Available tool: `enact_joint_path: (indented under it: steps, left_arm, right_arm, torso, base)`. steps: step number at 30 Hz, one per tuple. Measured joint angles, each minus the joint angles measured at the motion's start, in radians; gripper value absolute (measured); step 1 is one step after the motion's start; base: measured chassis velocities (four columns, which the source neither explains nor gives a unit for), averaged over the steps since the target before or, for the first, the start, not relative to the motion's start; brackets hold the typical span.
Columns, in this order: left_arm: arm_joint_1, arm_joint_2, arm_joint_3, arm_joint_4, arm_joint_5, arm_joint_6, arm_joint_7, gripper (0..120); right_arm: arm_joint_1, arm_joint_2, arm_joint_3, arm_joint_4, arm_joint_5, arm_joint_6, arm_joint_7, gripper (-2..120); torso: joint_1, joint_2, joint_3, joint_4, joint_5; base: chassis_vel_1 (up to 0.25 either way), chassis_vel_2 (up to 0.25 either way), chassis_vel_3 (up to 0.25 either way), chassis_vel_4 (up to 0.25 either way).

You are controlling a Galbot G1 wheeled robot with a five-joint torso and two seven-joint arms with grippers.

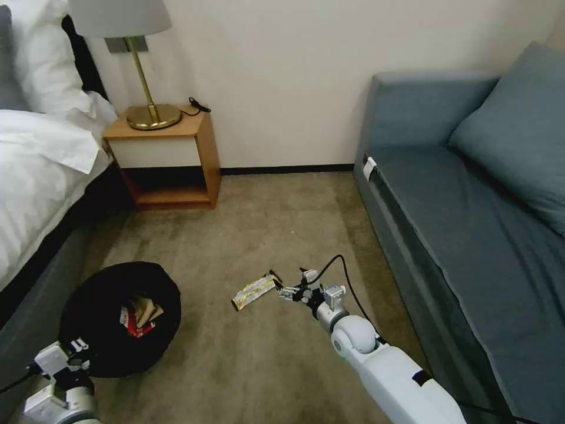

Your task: Pick up the trash bin, then pick up the garbage on the floor and place it into the trash bin.

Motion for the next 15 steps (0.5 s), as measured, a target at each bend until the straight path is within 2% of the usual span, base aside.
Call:
enact_joint_path:
  steps: [10,15]
  left_arm:
    - [-0.007,0.001,0.000,0.006,0.001,0.000,0.000,3]
    - [-0.016,0.004,0.000,0.019,-0.001,0.001,0.000,3]
  right_arm:
    - [0.006,0.002,-0.005,-0.018,-0.015,0.027,-0.023,100]
    - [0.045,-0.004,-0.041,-0.045,-0.028,0.052,-0.070,100]
  torso:
    - [0.000,0.000,0.000,0.0000,0.0002]
    - [0.000,0.000,0.000,-0.0002,0.0000]
  base:
    - [-0.129,0.140,0.134,-0.132]
    - [-0.114,0.118,0.102,-0.116]
